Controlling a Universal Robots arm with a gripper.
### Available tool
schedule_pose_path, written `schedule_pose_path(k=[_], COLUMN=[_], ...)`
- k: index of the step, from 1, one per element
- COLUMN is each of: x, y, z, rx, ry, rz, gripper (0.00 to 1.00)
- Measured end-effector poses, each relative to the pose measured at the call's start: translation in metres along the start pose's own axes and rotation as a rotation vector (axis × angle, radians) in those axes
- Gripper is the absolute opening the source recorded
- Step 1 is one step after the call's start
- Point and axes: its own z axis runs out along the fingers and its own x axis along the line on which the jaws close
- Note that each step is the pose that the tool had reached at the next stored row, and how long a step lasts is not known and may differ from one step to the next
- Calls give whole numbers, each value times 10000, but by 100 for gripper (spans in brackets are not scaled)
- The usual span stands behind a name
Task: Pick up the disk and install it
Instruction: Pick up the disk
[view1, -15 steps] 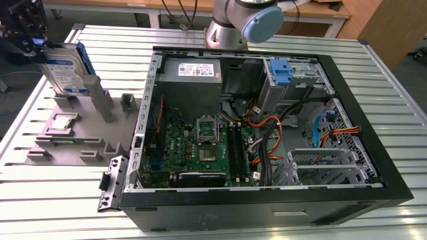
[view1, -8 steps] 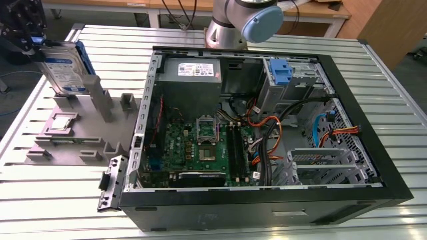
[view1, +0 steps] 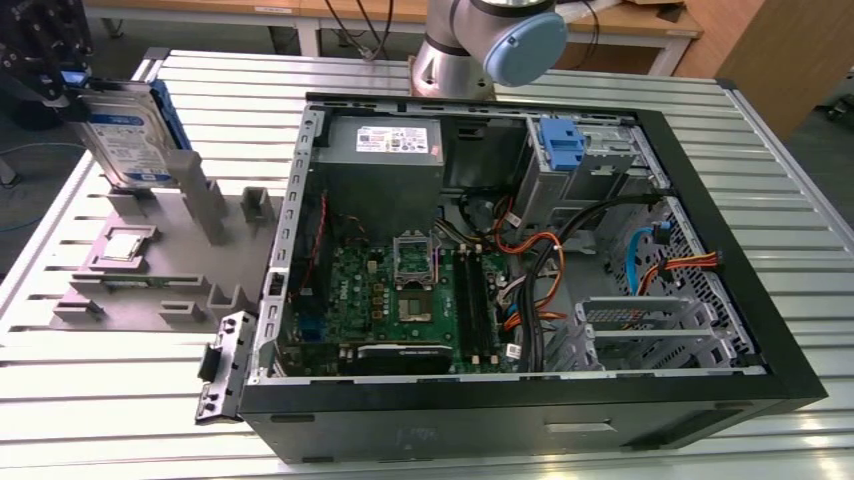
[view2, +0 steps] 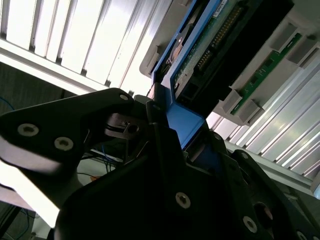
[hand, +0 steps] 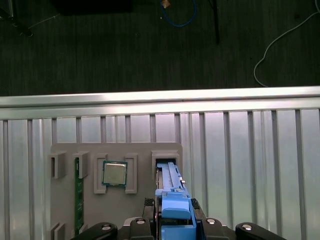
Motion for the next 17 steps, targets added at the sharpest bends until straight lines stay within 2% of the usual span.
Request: schedule_pose_path(k=[9,17], x=[0,-1], y=[0,1], z=[-20,-78], rx=[-1,-1], ry=[2,2], rz=[0,0], gripper=[37,37])
